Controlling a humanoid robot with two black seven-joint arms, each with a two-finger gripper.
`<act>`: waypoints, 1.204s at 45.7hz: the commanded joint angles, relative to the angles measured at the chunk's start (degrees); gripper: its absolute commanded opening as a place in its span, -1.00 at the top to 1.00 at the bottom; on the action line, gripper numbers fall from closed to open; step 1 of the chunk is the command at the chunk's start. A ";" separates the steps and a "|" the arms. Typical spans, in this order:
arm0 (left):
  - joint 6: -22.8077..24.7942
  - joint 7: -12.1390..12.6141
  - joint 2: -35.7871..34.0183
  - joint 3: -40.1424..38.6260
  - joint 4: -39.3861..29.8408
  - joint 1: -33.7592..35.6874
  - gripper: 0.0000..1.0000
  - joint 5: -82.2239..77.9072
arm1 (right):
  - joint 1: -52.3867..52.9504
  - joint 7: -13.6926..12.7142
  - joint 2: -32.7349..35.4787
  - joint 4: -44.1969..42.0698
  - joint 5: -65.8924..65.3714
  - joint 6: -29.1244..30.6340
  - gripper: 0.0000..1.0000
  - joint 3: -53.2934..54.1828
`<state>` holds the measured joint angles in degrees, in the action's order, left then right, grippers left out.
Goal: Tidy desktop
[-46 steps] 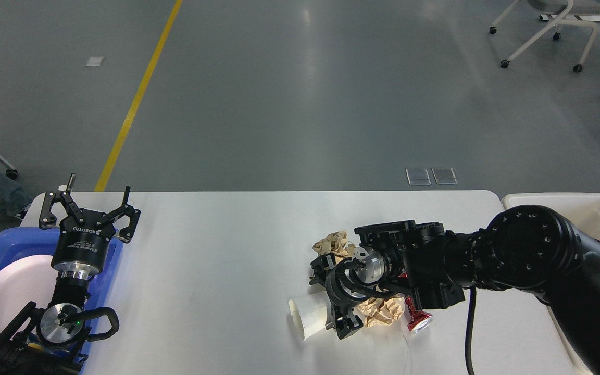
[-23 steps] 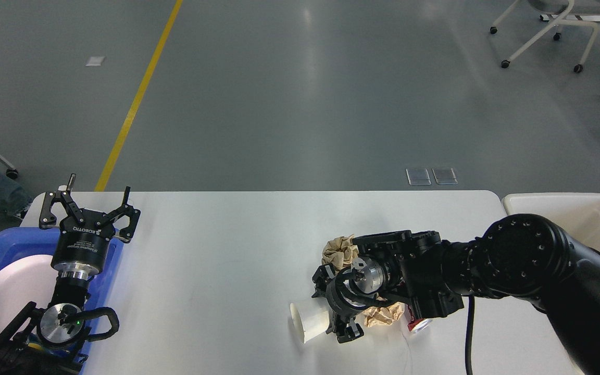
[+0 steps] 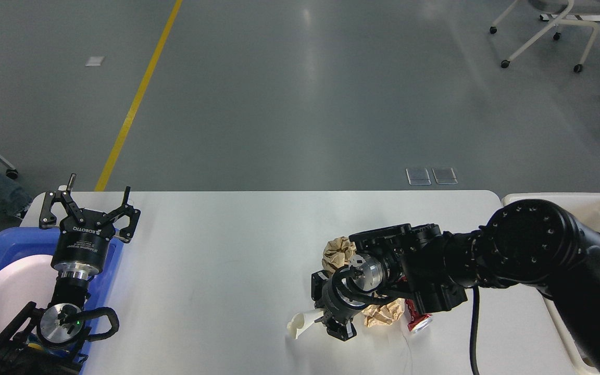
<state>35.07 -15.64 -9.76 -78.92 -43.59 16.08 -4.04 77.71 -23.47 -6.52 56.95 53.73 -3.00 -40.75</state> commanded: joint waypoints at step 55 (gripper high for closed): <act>0.00 0.00 0.00 0.00 0.00 0.00 -0.93 -0.01 | 62.83 0.44 19.61 40.34 -29.65 40.88 1.00 -23.23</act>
<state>35.07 -15.64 -9.76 -78.93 -43.59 16.09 -4.04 140.68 -22.99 11.14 98.04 24.07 38.30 -59.60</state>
